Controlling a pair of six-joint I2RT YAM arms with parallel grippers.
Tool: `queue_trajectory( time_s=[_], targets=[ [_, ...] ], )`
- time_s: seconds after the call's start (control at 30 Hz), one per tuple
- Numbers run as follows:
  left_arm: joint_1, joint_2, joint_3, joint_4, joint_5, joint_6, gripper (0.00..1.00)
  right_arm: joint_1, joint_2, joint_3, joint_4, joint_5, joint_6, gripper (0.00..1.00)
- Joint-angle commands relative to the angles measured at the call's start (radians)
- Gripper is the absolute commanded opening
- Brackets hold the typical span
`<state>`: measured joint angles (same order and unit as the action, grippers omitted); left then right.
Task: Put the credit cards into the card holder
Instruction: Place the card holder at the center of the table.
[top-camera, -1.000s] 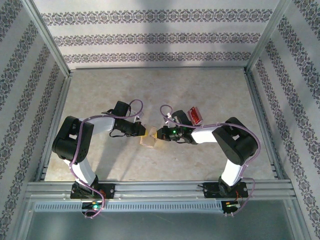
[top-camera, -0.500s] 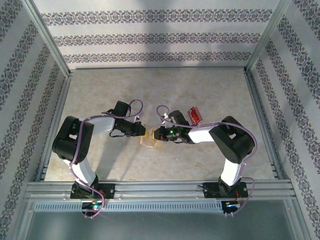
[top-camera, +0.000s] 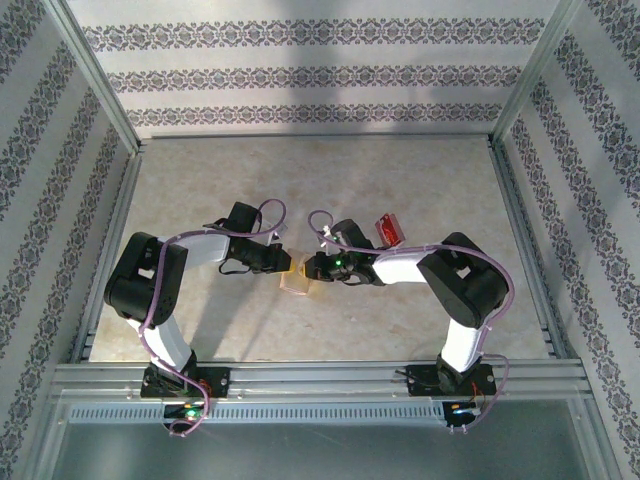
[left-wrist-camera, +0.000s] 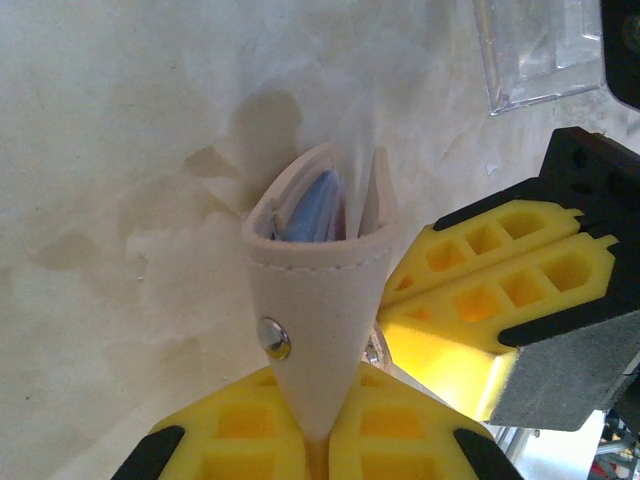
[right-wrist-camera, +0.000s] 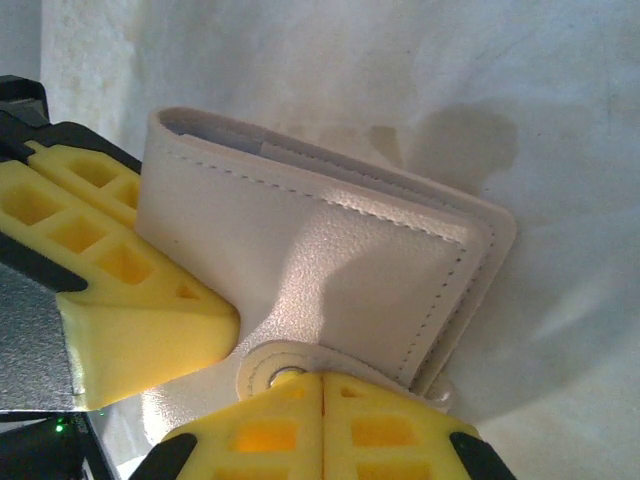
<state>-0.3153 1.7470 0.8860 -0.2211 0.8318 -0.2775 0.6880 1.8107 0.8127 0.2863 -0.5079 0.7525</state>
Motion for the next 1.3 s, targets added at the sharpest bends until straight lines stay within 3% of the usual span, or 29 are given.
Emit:
queue_trajectory(
  time_s=[0.0,0.33,0.53,0.73,1.03,1.27],
  targets=[
    [-0.019,0.014,-0.013,-0.045,-0.077,0.0,0.0,0.017,0.031,0.036,-0.033,0.048,-0.013,0.07],
    [-0.027,-0.014,-0.027,-0.025,-0.078,-0.024,0.0,0.054,0.058,0.101,-0.103,0.105,0.013,0.07],
    [-0.053,-0.043,-0.047,0.009,-0.109,-0.081,0.0,0.095,0.058,0.207,-0.332,0.237,-0.013,0.06],
    [-0.057,-0.061,-0.076,0.088,-0.042,-0.146,0.0,0.127,0.093,0.336,-0.547,0.342,-0.032,0.05],
    [-0.07,-0.103,-0.146,0.345,0.078,-0.288,0.0,0.174,0.189,0.523,-0.676,0.349,-0.038,0.04],
    [-0.071,-0.082,-0.172,0.481,0.15,-0.346,0.0,0.194,0.247,0.598,-0.662,0.265,-0.049,0.03]
  ],
)
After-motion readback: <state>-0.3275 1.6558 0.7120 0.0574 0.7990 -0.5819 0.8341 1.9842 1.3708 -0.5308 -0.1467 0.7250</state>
